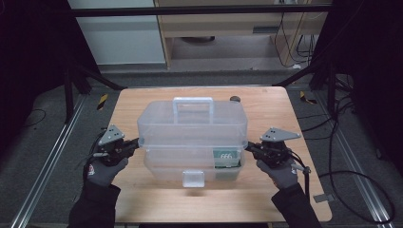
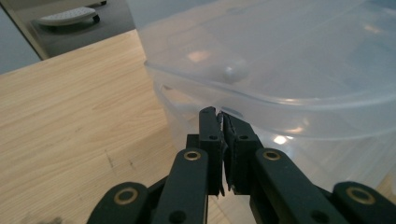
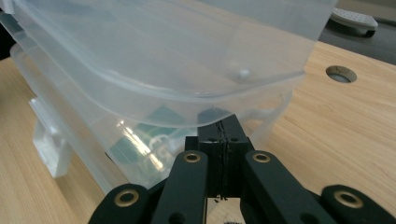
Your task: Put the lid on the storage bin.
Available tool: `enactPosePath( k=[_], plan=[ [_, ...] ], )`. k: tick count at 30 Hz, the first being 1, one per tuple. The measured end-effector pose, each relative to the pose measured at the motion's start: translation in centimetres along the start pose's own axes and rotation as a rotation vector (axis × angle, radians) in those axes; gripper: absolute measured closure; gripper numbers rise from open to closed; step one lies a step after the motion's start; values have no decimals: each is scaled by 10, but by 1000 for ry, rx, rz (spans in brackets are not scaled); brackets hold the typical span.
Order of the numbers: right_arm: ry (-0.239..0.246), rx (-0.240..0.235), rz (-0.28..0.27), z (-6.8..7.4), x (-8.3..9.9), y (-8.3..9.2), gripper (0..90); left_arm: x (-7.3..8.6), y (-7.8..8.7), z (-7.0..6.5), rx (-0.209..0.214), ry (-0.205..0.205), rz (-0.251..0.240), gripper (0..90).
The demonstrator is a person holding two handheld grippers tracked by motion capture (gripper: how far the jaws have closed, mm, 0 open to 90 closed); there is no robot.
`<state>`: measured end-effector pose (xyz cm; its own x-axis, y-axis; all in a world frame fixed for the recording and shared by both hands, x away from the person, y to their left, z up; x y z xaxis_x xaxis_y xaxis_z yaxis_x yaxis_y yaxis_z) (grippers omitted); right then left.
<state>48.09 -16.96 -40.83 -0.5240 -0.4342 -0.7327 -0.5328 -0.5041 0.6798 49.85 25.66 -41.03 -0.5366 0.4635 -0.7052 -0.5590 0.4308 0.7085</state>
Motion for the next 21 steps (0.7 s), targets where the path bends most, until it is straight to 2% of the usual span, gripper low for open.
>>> enactPosePath(
  k=[8,11,14,18,19,21],
  plan=[
    [21,26,77,1,16,-9,893,11,-13,8,-7,12,53,859],
    [10,50,115,-4,24,-16,894,15,-15,15,-20,32,59,849],
    [-8,44,106,-9,27,-17,894,18,-16,22,-41,58,59,843],
    [-32,93,106,-18,31,-16,894,24,-21,31,-94,91,71,807],
    [-43,125,93,-22,32,-15,890,26,-22,33,-100,99,75,795],
    [-70,148,80,-28,35,-14,851,30,-26,38,-117,113,83,766]
  ],
)
Point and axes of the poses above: each handheld gripper's, and its own axes: y roughly backward along the jaws, x roughly out of its underside, z roughly to its left, the point moved 4 cm from there along -y, roughly forward along the jaws, and after that the axes turned 13 degrees about z, right-handed, at the moved point
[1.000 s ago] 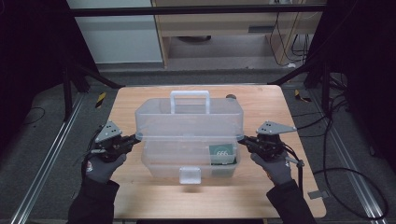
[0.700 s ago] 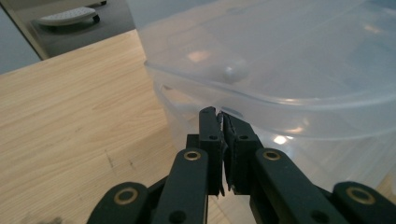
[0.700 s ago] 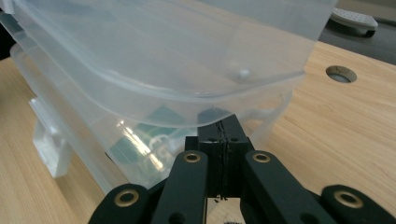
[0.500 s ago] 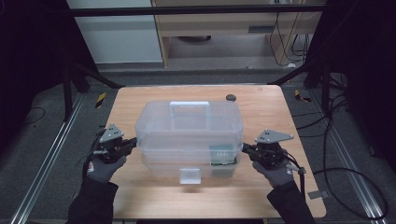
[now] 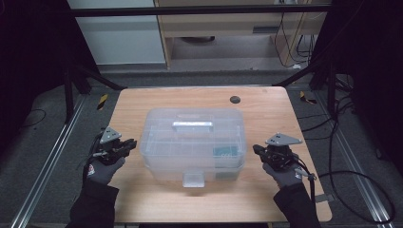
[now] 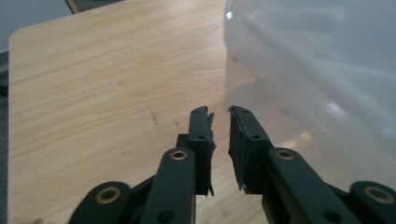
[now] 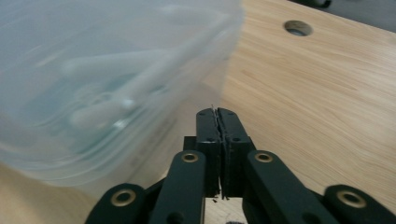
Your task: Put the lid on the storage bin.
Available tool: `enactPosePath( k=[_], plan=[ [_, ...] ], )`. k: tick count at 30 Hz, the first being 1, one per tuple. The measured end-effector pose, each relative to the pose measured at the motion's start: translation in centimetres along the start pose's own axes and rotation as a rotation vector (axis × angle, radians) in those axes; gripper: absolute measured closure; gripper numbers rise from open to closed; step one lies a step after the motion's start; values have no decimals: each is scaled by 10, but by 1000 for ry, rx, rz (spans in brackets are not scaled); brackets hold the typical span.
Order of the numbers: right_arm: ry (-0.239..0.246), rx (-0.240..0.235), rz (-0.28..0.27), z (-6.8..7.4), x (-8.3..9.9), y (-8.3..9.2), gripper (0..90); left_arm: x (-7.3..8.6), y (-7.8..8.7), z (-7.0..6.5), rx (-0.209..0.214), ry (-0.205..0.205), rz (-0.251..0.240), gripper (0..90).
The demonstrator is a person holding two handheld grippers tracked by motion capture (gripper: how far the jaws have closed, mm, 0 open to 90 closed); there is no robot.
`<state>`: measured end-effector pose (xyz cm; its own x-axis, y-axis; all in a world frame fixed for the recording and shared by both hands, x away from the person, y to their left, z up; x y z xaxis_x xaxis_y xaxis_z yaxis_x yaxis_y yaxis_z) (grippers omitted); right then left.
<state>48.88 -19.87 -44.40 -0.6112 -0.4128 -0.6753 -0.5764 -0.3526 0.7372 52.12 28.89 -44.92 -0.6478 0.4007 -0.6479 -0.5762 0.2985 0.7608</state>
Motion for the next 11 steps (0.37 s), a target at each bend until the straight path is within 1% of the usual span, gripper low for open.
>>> enactPosePath(
  k=[1,3,4,5,6,7,8,11],
  plan=[
    [-17,31,-4,-5,2,-1,827,2,-2,2,-6,10,3,746],
    [-39,52,12,-12,6,-3,779,5,-7,7,-17,26,6,702],
    [-60,75,8,-17,9,-4,737,5,-8,9,-26,29,7,670],
    [-74,79,11,-21,11,-6,719,7,-10,11,-35,39,8,652],
    [-91,87,14,-26,14,-7,674,8,-11,13,-35,46,4,613],
    [-95,99,10,-29,15,-8,634,9,-12,16,-42,56,2,585],
    [-110,113,9,-34,18,-9,602,10,-13,17,-45,67,4,548],
    [-143,134,16,-44,24,-11,522,14,-17,23,-63,74,14,482]
  ],
)
Point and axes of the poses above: each handheld gripper's, and its own axes: y roughly backward along the jaws, x roughly out of its underside, z roughly to its left, the point moved 4 cm from there along -y, roughly forward along the jaws, and after that the axes turned 13 degrees about z, right-handed, at the moved point
